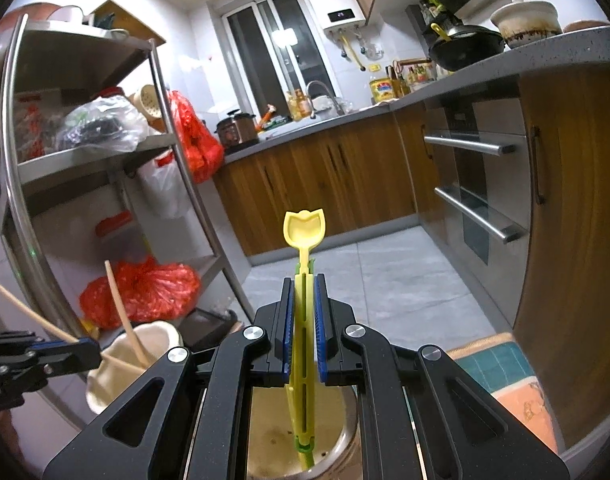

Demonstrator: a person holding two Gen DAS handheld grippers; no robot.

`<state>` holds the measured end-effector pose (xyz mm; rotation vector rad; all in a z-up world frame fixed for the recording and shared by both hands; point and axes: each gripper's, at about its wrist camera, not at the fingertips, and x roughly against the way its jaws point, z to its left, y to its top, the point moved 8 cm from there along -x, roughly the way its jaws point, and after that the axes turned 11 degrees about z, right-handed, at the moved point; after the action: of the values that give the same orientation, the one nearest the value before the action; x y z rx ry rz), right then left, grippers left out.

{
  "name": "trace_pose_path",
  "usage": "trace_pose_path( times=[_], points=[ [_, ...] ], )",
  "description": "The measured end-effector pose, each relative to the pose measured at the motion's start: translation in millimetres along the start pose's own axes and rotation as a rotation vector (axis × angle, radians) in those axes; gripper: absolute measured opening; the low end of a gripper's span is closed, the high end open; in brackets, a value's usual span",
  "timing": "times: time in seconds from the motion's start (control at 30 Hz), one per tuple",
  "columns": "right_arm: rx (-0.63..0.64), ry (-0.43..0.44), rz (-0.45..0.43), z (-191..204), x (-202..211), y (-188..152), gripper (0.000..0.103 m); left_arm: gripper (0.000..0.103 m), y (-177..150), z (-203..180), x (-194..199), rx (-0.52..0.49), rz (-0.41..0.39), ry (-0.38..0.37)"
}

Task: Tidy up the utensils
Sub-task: 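Open the left tool over the larger cup while the right tool releases the yellow utensil into the smaller cup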

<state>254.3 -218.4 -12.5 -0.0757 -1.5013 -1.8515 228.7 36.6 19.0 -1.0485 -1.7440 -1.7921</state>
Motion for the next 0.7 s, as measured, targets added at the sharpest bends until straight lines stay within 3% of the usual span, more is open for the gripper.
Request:
trace_pose_path(
  times=[0.7],
  points=[
    [0.006, -0.001, 0.010, 0, -4, -2, 0.010, 0.007, 3, -1, 0, 0.018, -0.006, 0.010]
  ],
)
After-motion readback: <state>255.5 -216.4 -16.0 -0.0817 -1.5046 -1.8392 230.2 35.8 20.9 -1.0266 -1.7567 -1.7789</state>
